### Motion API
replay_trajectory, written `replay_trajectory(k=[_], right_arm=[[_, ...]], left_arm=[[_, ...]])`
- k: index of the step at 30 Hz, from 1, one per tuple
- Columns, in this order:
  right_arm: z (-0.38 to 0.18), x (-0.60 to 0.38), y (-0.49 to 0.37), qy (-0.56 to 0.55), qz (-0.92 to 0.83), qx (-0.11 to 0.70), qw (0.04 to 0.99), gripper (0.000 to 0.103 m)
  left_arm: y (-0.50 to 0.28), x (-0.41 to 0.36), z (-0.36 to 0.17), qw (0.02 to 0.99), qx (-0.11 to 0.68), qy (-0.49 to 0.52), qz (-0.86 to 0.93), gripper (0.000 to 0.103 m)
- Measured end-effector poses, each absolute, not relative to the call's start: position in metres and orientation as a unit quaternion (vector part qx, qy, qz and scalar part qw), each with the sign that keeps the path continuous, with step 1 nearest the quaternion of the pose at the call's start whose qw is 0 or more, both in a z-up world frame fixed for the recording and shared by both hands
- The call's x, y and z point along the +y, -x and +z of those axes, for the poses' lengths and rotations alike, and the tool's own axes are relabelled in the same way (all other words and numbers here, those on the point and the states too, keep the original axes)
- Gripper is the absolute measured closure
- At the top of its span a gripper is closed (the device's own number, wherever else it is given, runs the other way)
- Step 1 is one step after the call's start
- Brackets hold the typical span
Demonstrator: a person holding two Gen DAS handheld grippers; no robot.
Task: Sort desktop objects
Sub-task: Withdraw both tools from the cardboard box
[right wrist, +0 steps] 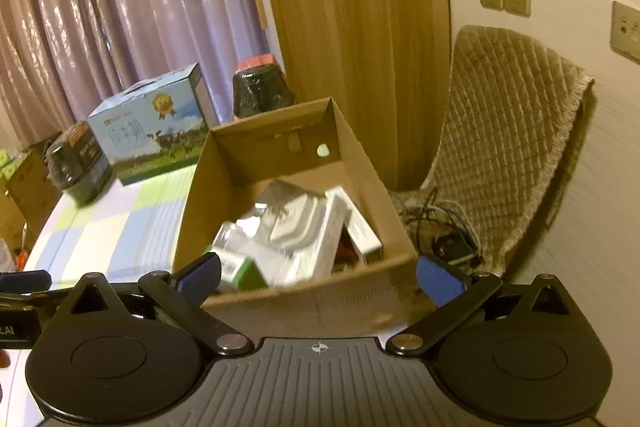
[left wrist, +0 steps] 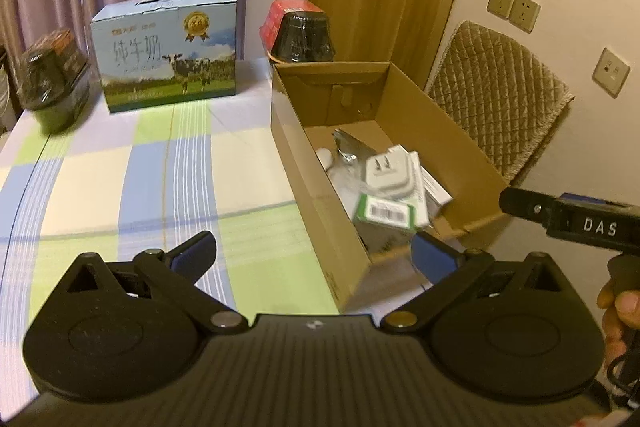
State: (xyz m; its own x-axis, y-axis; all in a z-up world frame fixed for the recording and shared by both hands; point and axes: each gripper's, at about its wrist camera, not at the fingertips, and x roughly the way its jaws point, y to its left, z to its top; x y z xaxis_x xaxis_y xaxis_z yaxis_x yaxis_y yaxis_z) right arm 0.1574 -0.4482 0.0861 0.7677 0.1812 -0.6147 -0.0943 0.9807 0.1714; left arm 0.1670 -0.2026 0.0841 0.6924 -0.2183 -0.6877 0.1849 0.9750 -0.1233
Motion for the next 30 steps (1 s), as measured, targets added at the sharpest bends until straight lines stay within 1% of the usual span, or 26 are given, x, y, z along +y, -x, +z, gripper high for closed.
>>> replay_trajectory(k=[5, 14, 21, 30], right_arm=[[0.096, -0.451, -0.121, -0.059, 0.072, 0.34, 0.936, 0.002], [0.108, -0.453, -0.069, -0.054, 0.076, 0.349, 0.932, 0.002], [0.113, -0.444, -0.051, -0.041, 0.086, 0.347, 0.933, 0.002], [0.11, -0.442, -0.049, -0.042, 0.084, 0.349, 0.932, 0.002]], left_arm=[[-0.127, -0.21, 0.091, 0.92, 0.377, 0.031, -0.104, 0.001], [-0.079, -0.212, 0.096, 0.916, 0.383, 0.065, -0.103, 0.001], [-0.066, -0.218, 0.095, 0.915, 0.386, 0.061, -0.104, 0.001], [-0.063, -0.214, 0.099, 0.92, 0.373, 0.067, -0.1, 0.001]])
